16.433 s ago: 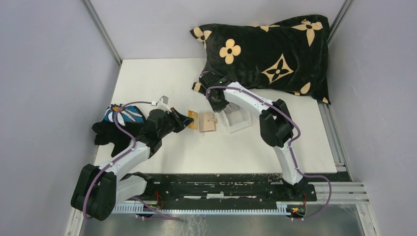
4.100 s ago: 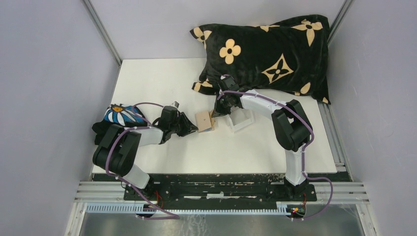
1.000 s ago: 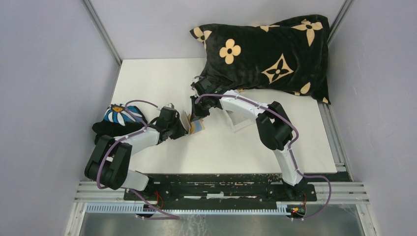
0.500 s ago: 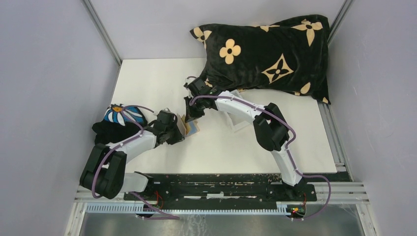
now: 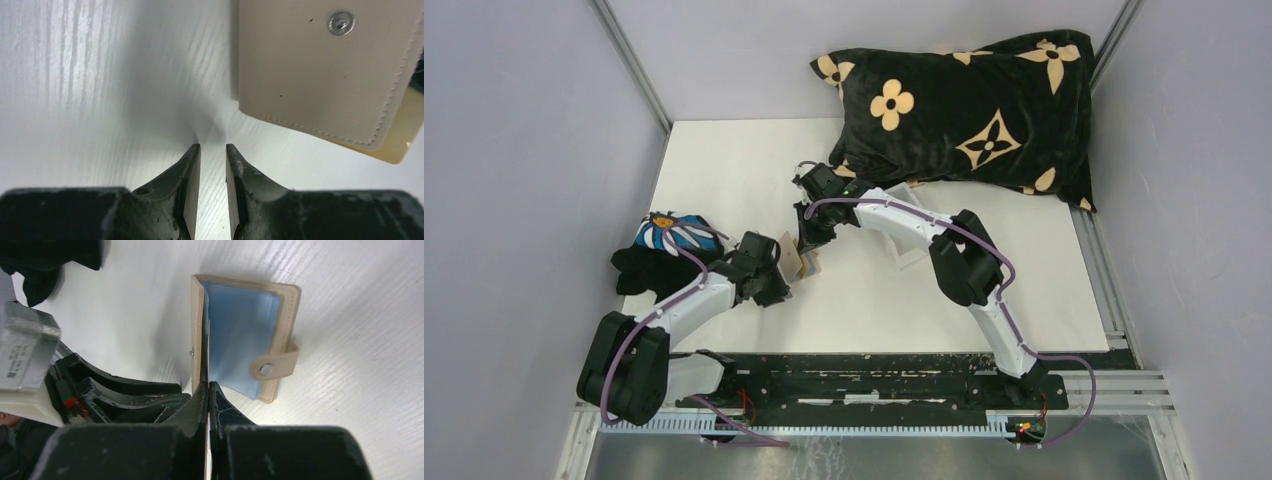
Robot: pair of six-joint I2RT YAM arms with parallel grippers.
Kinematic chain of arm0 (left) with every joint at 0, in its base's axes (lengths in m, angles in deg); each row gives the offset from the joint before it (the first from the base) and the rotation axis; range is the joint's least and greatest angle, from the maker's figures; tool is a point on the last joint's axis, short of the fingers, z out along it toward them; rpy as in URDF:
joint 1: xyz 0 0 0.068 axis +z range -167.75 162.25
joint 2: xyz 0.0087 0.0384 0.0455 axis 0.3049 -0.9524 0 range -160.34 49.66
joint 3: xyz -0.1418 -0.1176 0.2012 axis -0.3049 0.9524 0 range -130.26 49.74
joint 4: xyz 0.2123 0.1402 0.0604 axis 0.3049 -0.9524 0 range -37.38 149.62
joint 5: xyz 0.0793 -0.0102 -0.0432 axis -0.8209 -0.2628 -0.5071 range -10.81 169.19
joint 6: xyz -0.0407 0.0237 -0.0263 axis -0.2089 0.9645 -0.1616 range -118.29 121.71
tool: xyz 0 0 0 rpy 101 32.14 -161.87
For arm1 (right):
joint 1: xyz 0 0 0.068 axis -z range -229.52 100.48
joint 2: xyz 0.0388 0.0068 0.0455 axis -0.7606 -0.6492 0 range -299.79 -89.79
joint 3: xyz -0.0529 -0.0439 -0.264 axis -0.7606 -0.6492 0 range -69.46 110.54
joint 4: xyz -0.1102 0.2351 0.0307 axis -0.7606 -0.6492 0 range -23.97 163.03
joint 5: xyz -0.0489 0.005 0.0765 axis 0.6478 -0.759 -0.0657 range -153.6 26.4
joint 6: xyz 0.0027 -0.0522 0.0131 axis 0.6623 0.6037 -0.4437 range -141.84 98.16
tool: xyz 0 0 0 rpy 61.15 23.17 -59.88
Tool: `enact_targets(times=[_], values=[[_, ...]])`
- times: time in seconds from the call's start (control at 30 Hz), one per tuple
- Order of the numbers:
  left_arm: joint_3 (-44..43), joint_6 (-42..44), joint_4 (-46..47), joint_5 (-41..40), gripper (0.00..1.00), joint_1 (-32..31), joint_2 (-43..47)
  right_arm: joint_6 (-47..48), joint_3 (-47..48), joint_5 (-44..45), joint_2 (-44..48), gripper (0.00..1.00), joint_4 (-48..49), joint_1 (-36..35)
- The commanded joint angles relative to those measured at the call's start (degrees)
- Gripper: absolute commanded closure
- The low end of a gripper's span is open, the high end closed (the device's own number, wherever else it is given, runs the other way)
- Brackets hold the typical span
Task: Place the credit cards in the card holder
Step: Open the card holder at the center of the board.
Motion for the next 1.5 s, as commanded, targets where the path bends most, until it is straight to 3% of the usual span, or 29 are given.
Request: enact_targets(times=[0.0,0.4,0.77,0.97,1.23,1.47], values=[[-0.1,-2.6,-4.3,-2.0,0.67,0.0,3.1,0.9,4.2,-0.7,0.4,0.99,1.0,-0.8],[-1.7,-6.4,-9.4,-15.3,0.65,0.0,8.4,1.2,7.0,-1.4,-0.5,0.99,0.3,-1.3],[0.8,-10.7,-4.4,-22.3,0.76,1.0,4.3,2.1,7.5,-2.1,-0.3,0.99,-0.6,-2.0],[4.0,-13.3,4.8,-18.1,0.85,4.2,0.8,2.2,7.4,-2.8,-0.2,0.99,-0.5,-2.2],[11.6,-16.8,18.0,-8.8,0.89,10.0,1.9,2.0,5.6,-3.3,0.4,0.99,0.7,-2.3],[11.8,-14.8,23.4,-2.8,0.91,10.5,-0.9,1.9,5.6,-3.3,0.2,0.99,1.1,-3.0]])
